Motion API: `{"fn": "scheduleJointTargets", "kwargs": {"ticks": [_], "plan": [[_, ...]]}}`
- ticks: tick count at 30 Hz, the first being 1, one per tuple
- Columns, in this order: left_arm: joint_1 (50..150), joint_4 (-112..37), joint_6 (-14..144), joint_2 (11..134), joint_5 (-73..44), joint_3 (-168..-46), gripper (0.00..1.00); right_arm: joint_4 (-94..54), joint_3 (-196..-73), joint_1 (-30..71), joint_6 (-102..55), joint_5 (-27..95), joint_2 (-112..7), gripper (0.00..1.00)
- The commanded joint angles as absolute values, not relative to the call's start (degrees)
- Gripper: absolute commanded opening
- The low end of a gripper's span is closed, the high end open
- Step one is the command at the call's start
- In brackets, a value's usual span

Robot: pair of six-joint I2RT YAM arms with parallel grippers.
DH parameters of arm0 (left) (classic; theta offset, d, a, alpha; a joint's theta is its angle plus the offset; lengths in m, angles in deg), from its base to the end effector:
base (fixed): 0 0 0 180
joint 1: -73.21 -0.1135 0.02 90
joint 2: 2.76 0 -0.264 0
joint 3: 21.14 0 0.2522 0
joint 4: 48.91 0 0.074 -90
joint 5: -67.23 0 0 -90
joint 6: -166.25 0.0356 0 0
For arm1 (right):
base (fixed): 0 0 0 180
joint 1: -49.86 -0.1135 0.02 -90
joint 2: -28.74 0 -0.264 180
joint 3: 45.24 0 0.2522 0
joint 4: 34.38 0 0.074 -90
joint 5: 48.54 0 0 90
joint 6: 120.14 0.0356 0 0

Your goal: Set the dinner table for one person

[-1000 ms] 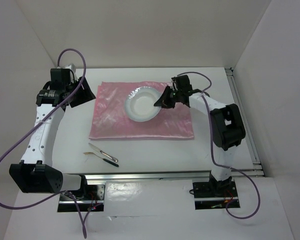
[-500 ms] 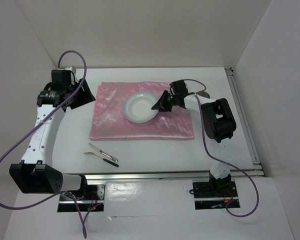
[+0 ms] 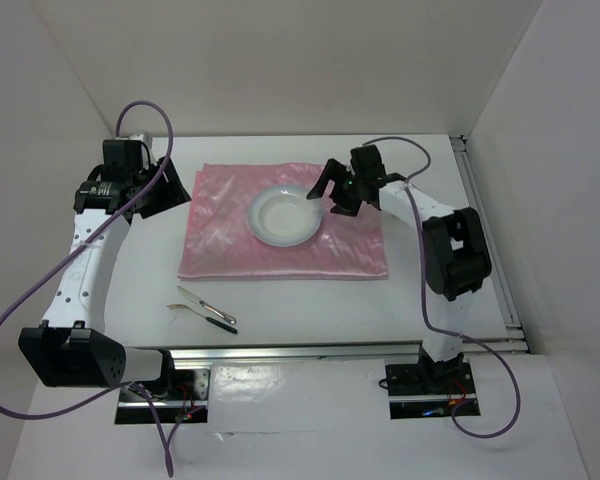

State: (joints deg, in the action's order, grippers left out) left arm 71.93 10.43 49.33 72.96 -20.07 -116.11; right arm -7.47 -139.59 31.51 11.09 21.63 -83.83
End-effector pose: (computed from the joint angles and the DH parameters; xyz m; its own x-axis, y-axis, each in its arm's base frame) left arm 0.2768 0.0045 0.3819 -0.5803 -0.4653 -0.6684 -0.2793 0.8846 -0.3734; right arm 0.4107 0.1489 0.2022 -0.8508 0.3710 -0.3721 0.0498 0.7619 0.6458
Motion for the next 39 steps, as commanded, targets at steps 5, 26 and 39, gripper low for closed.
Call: {"fn": "scheduleJointTargets", "kwargs": {"ticks": [5, 26, 39], "plan": [[72.15, 8.36, 50.32, 71.68, -22.15, -114.88, 0.71, -0.94, -140.12, 31.32, 1.17, 49.51, -63.99, 0.86], [72.15, 7.91, 50.85, 72.92, -19.34, -114.35, 0.66, 10.24, -146.81, 56.19, -0.96, 47.00, -81.82, 0.83], [72.15, 8.44, 50.32, 74.06, -16.61, -116.99, 0.64, 6.36, -145.48, 56.19, -0.43, 45.67, -80.16, 0.01]]}}
